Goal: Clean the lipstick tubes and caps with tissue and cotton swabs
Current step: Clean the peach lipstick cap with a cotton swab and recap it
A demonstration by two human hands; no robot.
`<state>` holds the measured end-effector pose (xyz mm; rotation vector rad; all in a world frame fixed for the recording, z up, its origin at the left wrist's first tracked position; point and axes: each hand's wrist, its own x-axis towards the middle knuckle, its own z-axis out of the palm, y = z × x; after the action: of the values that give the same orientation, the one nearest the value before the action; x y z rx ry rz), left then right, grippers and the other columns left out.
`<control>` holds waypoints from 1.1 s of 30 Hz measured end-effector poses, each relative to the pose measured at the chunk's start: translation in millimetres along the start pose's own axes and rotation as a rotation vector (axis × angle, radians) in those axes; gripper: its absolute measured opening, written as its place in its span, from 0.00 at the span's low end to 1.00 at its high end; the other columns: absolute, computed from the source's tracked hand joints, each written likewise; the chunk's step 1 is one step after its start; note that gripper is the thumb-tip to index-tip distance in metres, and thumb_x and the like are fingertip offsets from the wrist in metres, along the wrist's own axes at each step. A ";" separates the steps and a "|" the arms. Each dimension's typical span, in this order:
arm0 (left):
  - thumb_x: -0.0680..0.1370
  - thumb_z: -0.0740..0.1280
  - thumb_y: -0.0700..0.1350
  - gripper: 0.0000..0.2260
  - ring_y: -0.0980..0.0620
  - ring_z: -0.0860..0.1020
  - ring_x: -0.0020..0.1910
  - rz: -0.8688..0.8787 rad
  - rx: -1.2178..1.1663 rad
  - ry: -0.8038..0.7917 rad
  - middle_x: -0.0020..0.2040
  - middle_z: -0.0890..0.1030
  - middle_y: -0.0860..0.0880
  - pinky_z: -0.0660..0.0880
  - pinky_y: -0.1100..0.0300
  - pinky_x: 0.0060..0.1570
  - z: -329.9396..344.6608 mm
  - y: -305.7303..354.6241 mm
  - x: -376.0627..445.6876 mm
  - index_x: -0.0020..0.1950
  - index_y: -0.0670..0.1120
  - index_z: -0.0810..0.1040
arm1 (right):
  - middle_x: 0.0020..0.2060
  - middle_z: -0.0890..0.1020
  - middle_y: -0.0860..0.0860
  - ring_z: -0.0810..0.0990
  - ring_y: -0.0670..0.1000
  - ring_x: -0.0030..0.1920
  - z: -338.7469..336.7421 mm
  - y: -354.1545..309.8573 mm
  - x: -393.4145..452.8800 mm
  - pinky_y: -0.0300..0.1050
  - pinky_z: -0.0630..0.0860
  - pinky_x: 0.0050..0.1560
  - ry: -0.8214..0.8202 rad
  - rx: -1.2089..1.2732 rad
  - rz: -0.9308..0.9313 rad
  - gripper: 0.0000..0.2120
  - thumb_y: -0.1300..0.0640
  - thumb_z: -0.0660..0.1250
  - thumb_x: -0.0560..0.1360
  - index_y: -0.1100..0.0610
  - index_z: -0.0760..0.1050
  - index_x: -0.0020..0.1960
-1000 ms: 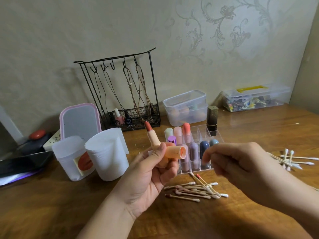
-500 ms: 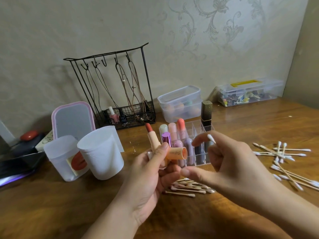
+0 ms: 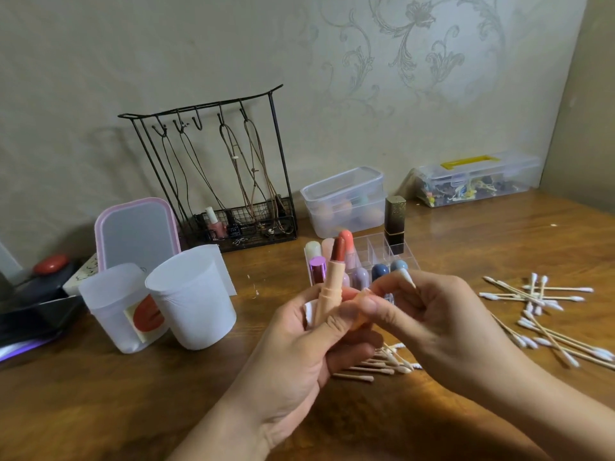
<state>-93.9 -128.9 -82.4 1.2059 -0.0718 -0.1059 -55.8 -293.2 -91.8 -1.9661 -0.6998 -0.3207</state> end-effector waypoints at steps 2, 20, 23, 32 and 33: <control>0.67 0.70 0.42 0.16 0.49 0.81 0.34 -0.011 -0.020 0.027 0.39 0.81 0.41 0.79 0.61 0.30 -1.8 -0.1 0.5 0.54 0.41 0.80 | 0.24 0.72 0.46 0.66 0.45 0.25 -6.3 3.0 2.3 0.37 0.63 0.25 -0.070 0.135 0.052 0.22 0.32 0.60 0.73 0.51 0.77 0.41; 0.67 0.76 0.55 0.19 0.54 0.72 0.28 0.048 0.138 -0.113 0.37 0.76 0.44 0.70 0.65 0.26 -34.3 7.8 8.5 0.50 0.44 0.81 | 0.28 0.74 0.45 0.69 0.44 0.27 -27.5 -2.2 1.5 0.34 0.63 0.28 -0.171 -0.076 -0.111 0.14 0.53 0.57 0.81 0.51 0.75 0.40; 0.70 0.72 0.53 0.15 0.55 0.71 0.28 0.045 0.159 -0.099 0.36 0.75 0.45 0.69 0.66 0.27 -33.3 8.4 7.8 0.50 0.43 0.81 | 0.30 0.76 0.42 0.72 0.44 0.28 -22.9 -1.7 1.1 0.32 0.65 0.28 -0.138 -0.160 -0.129 0.09 0.50 0.60 0.79 0.48 0.74 0.41; 0.72 0.71 0.55 0.11 0.54 0.69 0.29 0.059 0.333 -0.072 0.34 0.73 0.45 0.69 0.65 0.29 -32.1 9.5 6.1 0.47 0.49 0.83 | 0.27 0.76 0.35 0.74 0.40 0.27 -23.1 -9.8 1.1 0.27 0.64 0.27 -0.205 -0.099 -0.119 0.06 0.52 0.67 0.76 0.44 0.78 0.40; 0.72 0.71 0.55 0.11 0.53 0.69 0.29 0.060 0.357 -0.067 0.34 0.72 0.45 0.69 0.65 0.29 -32.0 9.1 6.1 0.48 0.49 0.82 | 0.26 0.76 0.33 0.75 0.39 0.28 -23.7 -10.6 1.6 0.26 0.65 0.27 -0.219 -0.111 -0.121 0.08 0.54 0.68 0.76 0.43 0.78 0.40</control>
<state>-83.8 -96.7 -85.3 1.5550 -0.1916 -0.0827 -59.2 -309.7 -72.0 -2.0883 -0.9624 -0.2222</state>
